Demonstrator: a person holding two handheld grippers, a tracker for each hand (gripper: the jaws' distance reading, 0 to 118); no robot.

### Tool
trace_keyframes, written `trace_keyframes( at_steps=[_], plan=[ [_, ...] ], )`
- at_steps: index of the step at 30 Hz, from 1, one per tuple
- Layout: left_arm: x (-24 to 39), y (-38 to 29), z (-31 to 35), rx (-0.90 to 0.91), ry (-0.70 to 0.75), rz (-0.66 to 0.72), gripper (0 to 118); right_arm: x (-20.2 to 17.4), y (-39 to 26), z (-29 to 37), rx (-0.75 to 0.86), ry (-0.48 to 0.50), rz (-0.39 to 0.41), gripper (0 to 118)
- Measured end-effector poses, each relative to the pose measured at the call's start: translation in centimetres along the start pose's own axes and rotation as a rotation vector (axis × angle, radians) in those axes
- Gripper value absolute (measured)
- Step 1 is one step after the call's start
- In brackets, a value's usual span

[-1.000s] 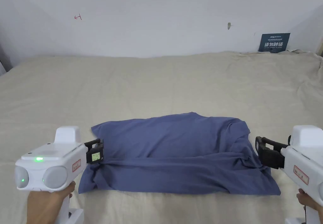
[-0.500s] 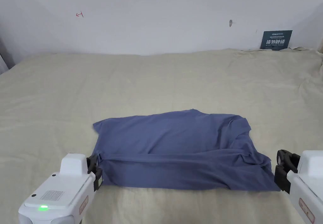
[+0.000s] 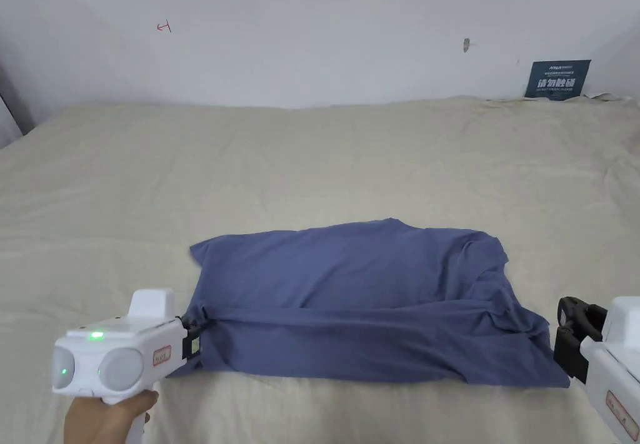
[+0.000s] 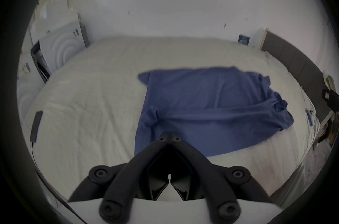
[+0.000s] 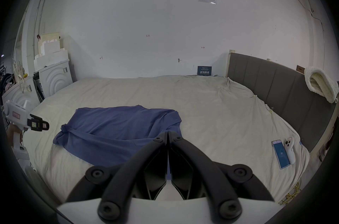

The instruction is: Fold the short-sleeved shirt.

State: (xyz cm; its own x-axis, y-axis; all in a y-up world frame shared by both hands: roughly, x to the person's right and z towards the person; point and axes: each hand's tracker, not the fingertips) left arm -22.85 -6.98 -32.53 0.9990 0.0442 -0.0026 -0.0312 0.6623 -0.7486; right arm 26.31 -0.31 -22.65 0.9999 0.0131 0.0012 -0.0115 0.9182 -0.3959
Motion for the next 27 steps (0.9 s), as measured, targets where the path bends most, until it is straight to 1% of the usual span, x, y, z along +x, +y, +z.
trace_keyframes(
  at_steps=[3, 4, 5, 6, 7, 8, 11, 13, 15, 17, 19, 20, 21, 24, 27],
  plan=[
    [-1.9, 0.7, -2.7, -0.066, -0.029, 0.087, 17, 0.2, -0.1, -0.7, -0.008, -0.002, 0.004, 0],
    [-2.4, 0.9, -3.2, -0.1, -0.021, 0.122, 30, 0.2, -0.2, -0.8, -0.012, -0.003, 0.002, 0],
    [-2.9, 0.9, -4.0, -0.123, -0.015, 0.136, 56, 0.2, -0.2, -1.0, -0.016, -0.004, 0.0, 0],
    [-3.2, 0.9, -4.7, -0.145, -0.013, 0.143, 75, 0.2, -0.2, -1.2, -0.02, -0.005, -0.001, 0],
    [-3.5, 0.9, -5.4, -0.181, -0.008, 0.128, 89, 0.2, -0.3, -1.4, -0.026, -0.006, -0.002, 0],
    [-3.6, 0.8, -6.0, -0.207, 0.003, 0.114, 98, 0.2, -0.3, -1.6, -0.032, -0.007, -0.002, 0],
    [-4.0, 0.5, -7.2, -0.241, 0.024, 0.092, 98, -0.1, -0.5, -2.0, -0.046, -0.008, -0.002, 0],
    [-4.3, 0.1, -7.4, -0.261, 0.027, 0.1, 95, -0.2, -0.6, -2.3, -0.055, -0.008, -0.004, 0],
    [-4.4, -0.1, -7.4, -0.264, 0.016, 0.109, 73, -0.4, -0.7, -2.5, -0.064, -0.005, -0.008, 0],
    [-4.5, -0.5, -7.1, -0.255, -0.012, 0.116, 46, -0.4, -0.8, -2.8, -0.072, -0.001, -0.012, 0],
    [-4.3, -0.6, -6.9, -0.25, -0.015, 0.118, 28, -0.5, -0.9, -3.0, -0.082, 0.001, -0.011, 0],
    [-4.2, -0.8, -6.5, -0.242, -0.018, 0.114, 11, -0.5, -0.9, -3.0, -0.084, 0.002, -0.011, 0],
    [-4.2, -0.8, -6.5, -0.239, -0.021, 0.112, 4, -0.6, -1.0, -3.1, -0.086, 0.003, -0.012, 0],
    [-4.4, -0.8, -6.4, -0.258, -0.042, 0.112, 0, -0.4, -1.1, -3.3, -0.095, 0.005, -0.017, 0],
    [-4.6, -0.5, -5.8, -0.24, -0.036, 0.107, 0, 0.1, -1.2, -3.9, -0.111, 0.005, -0.039, 0]
  ],
)
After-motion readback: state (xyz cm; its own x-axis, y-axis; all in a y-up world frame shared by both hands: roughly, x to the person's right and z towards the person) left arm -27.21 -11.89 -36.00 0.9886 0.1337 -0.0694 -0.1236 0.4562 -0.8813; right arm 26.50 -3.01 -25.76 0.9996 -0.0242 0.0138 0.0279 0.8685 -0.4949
